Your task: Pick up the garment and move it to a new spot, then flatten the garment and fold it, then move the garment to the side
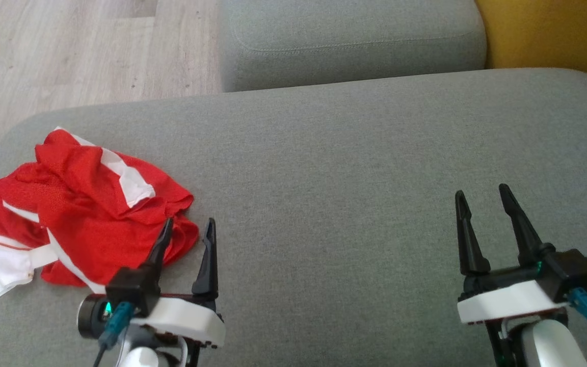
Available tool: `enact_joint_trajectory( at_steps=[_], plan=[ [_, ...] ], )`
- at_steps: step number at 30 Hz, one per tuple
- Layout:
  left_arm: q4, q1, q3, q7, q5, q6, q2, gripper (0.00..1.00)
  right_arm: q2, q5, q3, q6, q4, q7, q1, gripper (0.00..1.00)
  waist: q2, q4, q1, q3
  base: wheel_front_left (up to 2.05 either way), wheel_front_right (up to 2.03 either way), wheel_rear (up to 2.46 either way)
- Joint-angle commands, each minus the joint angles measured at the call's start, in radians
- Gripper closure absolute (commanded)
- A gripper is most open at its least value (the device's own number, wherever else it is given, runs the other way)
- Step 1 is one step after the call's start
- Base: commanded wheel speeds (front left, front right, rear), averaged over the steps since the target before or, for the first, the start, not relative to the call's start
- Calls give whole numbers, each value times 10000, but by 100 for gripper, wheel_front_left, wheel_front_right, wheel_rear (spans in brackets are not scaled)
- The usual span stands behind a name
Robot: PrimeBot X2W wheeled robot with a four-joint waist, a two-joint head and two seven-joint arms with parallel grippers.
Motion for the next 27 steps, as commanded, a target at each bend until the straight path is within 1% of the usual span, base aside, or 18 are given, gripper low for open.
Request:
enact_joint_trajectory(
  at_steps=[1,7,12,15,19,21,23,27],
  plan=[
    [-459,-579,309,-155,79,39,17,0,-82,-215,223,67,-464,-154,-244,0,0,9,0,-5,0,0,0],
    [-794,-350,976,-330,137,-496,-441,0,-86,83,169,71,-497,-331,-152,0,0,53,0,-30,0,0,0],
    [-745,-44,1686,-476,267,-1140,-870,0,-90,426,176,74,-363,-478,-69,0,0,93,0,-79,0,0,0],
    [-706,104,2019,-564,421,-1462,-1024,0,-92,782,119,76,-253,-567,-10,0,0,117,0,-112,0,0,0],
    [-523,228,2256,-676,676,-1824,-1094,0,-95,1307,39,79,10,-680,32,0,0,139,0,-147,0,0,0],
    [-434,250,2266,-676,631,-1935,-1102,0,-95,1882,-42,79,303,-680,41,0,0,151,0,-158,0,0,0],
    [-265,304,2216,-676,580,-1955,-1104,0,-95,2321,-50,79,634,-680,12,0,0,146,0,-173,0,0,0],
    [80,352,2052,-676,645,-1988,-1107,0,-95,2506,-23,79,1246,-680,-105,0,0,100,0,-185,0,0,0]
  ],
)
